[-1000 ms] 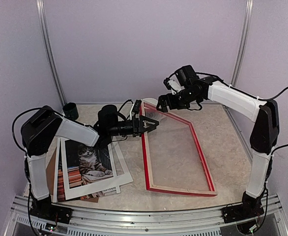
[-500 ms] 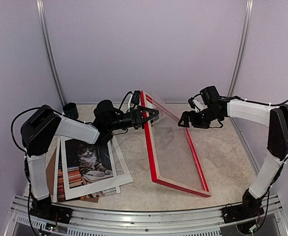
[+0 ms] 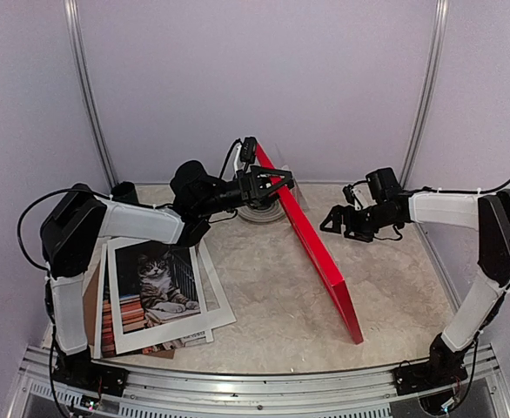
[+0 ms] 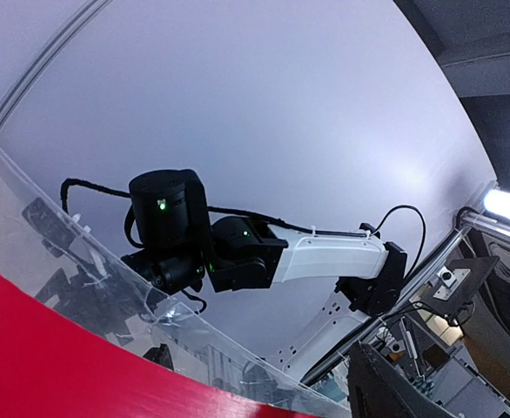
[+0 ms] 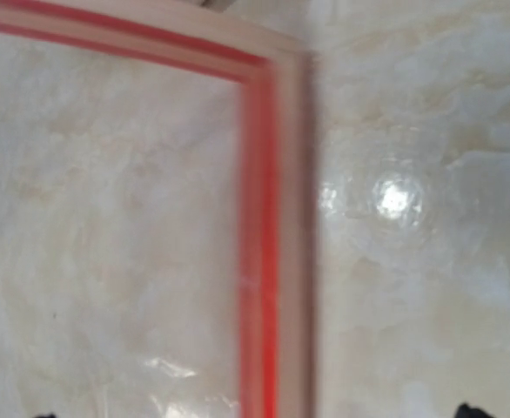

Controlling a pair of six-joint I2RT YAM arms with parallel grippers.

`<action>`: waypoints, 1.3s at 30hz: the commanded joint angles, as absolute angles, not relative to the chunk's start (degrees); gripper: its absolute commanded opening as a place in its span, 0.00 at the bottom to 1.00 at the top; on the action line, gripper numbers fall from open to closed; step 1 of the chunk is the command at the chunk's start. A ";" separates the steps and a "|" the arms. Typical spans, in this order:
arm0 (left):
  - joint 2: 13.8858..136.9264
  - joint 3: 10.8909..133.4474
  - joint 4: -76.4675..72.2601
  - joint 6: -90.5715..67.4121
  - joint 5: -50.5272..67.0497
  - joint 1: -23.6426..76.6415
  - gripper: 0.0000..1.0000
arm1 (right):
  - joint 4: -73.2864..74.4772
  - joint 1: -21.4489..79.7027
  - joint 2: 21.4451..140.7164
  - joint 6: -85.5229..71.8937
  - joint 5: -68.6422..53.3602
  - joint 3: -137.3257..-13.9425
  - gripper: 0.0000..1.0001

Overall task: Put the photo into the frame
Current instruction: Pass from the left arm to the right

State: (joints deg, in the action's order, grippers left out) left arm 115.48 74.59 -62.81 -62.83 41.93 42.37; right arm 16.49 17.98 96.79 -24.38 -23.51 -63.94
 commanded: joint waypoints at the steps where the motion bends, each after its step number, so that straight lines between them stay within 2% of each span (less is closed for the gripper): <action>1: 117.20 77.69 -65.47 -62.31 40.62 42.80 0.67 | 12.61 16.31 96.60 -26.90 -25.83 -62.06 0.99; 7: 115.66 71.57 -62.62 -62.63 36.16 41.48 0.65 | 10.97 16.00 93.69 -28.67 -28.55 -60.81 0.99; 19: 110.16 63.77 -54.99 -58.89 32.91 41.26 0.46 | 17.46 16.04 87.58 -26.30 -27.68 -65.79 0.99; 32: 109.24 53.55 -65.54 -62.52 36.50 38.54 0.35 | 18.31 15.07 89.98 -22.85 -19.32 -60.48 0.99; 39: 114.25 51.86 -77.46 -67.40 47.29 36.21 0.38 | 16.11 13.43 93.23 -22.71 -20.69 -58.71 0.99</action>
State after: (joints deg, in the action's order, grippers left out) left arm 111.31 52.47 -67.99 -64.99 39.48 37.39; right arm 17.32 14.79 90.98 -23.46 -20.80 -60.01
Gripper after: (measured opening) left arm 0.444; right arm 0.993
